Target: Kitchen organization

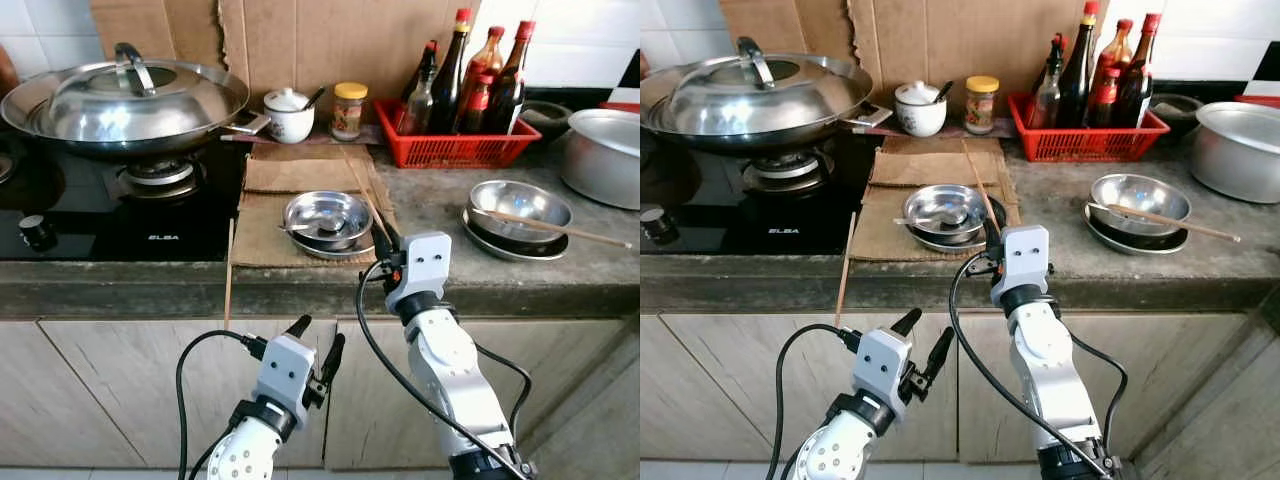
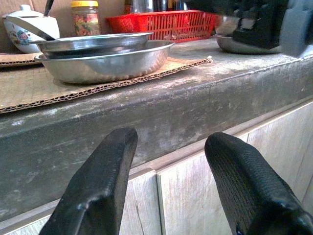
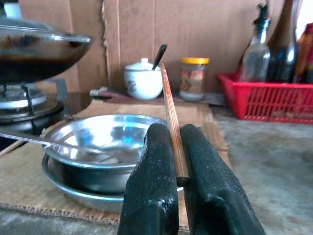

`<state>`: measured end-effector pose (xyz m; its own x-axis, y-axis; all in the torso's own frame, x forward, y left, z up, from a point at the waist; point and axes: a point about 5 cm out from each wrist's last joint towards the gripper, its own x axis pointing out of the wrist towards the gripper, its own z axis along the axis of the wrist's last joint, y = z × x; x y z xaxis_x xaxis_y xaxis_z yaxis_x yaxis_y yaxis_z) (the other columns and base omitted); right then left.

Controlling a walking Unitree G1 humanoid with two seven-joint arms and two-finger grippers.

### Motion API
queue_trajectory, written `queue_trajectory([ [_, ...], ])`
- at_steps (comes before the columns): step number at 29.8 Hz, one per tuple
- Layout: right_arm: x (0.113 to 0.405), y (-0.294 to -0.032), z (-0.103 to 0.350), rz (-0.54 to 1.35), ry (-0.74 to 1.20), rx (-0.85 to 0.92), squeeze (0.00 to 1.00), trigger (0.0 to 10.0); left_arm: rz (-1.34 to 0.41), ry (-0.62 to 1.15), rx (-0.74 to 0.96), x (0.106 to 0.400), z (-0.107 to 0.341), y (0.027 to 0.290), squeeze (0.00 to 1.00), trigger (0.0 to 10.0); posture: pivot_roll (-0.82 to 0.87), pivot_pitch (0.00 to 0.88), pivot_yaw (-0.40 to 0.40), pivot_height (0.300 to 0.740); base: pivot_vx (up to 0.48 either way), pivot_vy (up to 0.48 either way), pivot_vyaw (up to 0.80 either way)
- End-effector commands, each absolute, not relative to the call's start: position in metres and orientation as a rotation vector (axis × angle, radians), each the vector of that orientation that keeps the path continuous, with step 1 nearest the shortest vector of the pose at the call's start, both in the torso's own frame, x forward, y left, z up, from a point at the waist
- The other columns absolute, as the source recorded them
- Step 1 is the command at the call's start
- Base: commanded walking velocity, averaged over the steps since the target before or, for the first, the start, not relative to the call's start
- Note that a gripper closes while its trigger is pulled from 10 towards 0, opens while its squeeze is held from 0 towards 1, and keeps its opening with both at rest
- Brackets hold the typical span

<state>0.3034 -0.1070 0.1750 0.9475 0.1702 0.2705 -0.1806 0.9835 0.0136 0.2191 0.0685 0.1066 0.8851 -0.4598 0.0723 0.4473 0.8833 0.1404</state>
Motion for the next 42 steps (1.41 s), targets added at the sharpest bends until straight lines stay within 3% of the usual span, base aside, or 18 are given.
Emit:
queue_trajectory([
  [1,0.299,-0.111,0.187,0.165,-0.33,0.059,0.0,0.0,-0.469,-0.099,0.135,0.22,0.105,0.069,0.0,10.0,0.05,0.0,-0.059,0.74,0.0,0.0,0.0],
  [6,0.294,-0.116,0.19,0.137,-0.349,0.056,0.0,0.0,-0.476,-0.097,0.138,0.22,0.104,0.069,0.0,10.0,0.04,0.0,-0.055,0.74,0.0,0.0,0.0],
  [7,0.29,-0.12,0.188,0.119,-0.349,0.052,0.0,10.0,-0.479,-0.096,0.137,0.22,0.103,0.069,0.0,10.0,0.04,0.0,-0.051,0.74,-0.274,0.0,0.0],
  [42,0.258,-0.127,0.153,0.085,-0.219,0.039,0.0,10.0,-0.508,-0.084,0.15,0.219,0.099,0.068,0.0,10.0,0.02,0.0,-0.034,0.74,-0.314,0.0,0.0],
])
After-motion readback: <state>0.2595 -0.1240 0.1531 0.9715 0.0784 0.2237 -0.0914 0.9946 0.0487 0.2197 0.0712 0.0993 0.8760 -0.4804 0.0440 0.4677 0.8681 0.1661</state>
